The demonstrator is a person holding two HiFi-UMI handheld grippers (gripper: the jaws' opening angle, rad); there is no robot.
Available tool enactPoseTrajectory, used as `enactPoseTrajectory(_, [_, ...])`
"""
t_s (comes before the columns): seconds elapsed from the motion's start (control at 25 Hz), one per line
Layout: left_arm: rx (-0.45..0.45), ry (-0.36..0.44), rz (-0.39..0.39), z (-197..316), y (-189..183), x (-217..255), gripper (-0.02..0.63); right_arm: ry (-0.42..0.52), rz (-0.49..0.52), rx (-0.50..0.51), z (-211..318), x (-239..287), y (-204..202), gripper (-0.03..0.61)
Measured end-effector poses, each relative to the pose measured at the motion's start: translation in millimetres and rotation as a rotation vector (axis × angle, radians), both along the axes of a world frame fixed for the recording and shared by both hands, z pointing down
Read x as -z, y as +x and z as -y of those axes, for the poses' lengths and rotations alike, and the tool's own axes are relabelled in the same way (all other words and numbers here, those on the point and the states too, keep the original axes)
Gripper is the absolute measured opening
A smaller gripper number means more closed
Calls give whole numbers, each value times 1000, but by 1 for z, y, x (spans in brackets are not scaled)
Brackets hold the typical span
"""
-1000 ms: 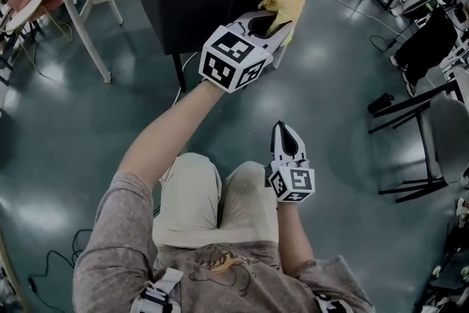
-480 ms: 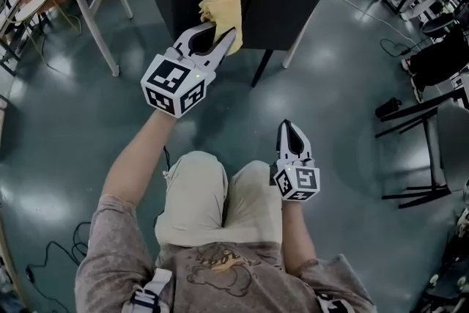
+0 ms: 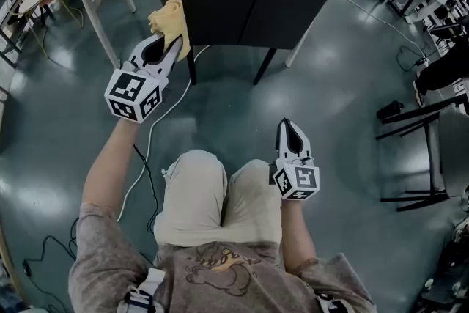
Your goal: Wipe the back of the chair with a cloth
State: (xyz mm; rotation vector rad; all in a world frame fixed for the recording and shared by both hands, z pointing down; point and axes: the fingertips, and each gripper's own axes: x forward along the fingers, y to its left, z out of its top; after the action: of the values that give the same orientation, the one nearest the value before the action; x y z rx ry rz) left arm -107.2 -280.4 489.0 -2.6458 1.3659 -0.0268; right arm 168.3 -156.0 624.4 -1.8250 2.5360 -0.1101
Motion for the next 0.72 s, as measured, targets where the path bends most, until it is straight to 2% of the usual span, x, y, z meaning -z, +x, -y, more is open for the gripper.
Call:
enactPoseTrajectory(0.2, [26,-20,16,5,-10,-16,58,-2,2,-1,1,0,-1,26])
enactPoseTrajectory(0.72, [56,-14,-22,36,-5,-20,58,3,-4,-7,-12,0,0,26])
